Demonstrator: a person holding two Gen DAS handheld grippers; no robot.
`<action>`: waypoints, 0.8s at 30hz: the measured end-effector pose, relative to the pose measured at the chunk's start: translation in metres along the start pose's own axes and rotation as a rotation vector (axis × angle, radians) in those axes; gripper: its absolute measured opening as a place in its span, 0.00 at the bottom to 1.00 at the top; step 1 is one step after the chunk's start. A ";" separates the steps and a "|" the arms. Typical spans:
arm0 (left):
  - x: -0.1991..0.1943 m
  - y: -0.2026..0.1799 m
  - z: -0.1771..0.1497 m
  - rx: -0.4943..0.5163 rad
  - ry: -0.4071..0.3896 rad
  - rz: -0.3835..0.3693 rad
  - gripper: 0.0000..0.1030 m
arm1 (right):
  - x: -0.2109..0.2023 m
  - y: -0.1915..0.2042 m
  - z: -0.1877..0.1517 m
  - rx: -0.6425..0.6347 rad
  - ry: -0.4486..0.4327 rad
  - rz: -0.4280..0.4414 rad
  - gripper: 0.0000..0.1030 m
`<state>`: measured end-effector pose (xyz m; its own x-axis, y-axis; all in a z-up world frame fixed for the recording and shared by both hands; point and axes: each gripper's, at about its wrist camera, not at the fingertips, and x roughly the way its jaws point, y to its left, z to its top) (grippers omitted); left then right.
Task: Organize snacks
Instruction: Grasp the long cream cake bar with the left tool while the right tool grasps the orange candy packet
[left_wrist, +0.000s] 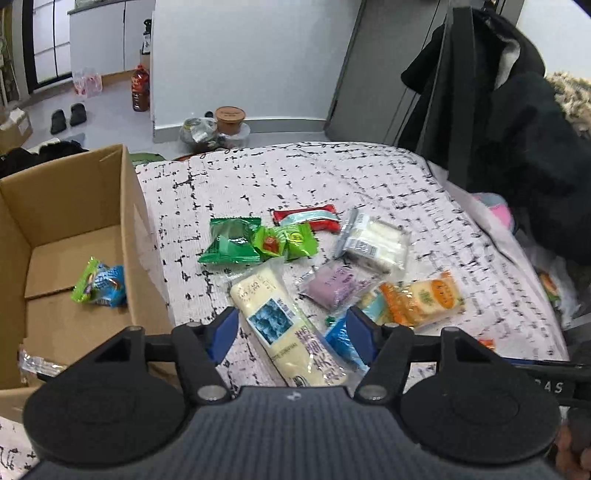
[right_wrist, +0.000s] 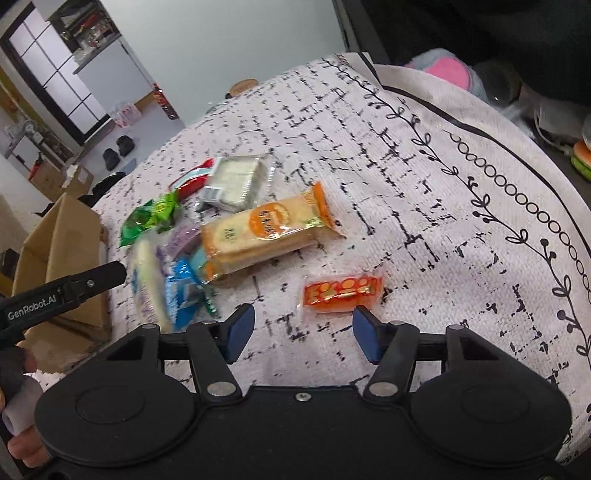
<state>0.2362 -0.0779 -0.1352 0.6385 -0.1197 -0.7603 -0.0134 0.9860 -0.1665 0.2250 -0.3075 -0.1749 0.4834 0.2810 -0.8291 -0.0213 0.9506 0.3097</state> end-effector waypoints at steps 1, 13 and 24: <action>0.002 -0.002 0.000 0.011 -0.007 0.012 0.62 | 0.002 -0.001 0.001 0.003 -0.002 -0.003 0.57; 0.020 -0.007 -0.001 -0.016 0.032 0.002 0.60 | 0.013 -0.004 0.018 0.026 -0.043 -0.060 0.54; 0.050 0.005 -0.017 -0.087 0.135 0.018 0.57 | 0.020 0.000 0.010 -0.050 -0.027 -0.150 0.24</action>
<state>0.2551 -0.0811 -0.1843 0.5286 -0.1224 -0.8400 -0.0940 0.9750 -0.2012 0.2434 -0.3036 -0.1868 0.5075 0.1325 -0.8514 0.0096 0.9872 0.1593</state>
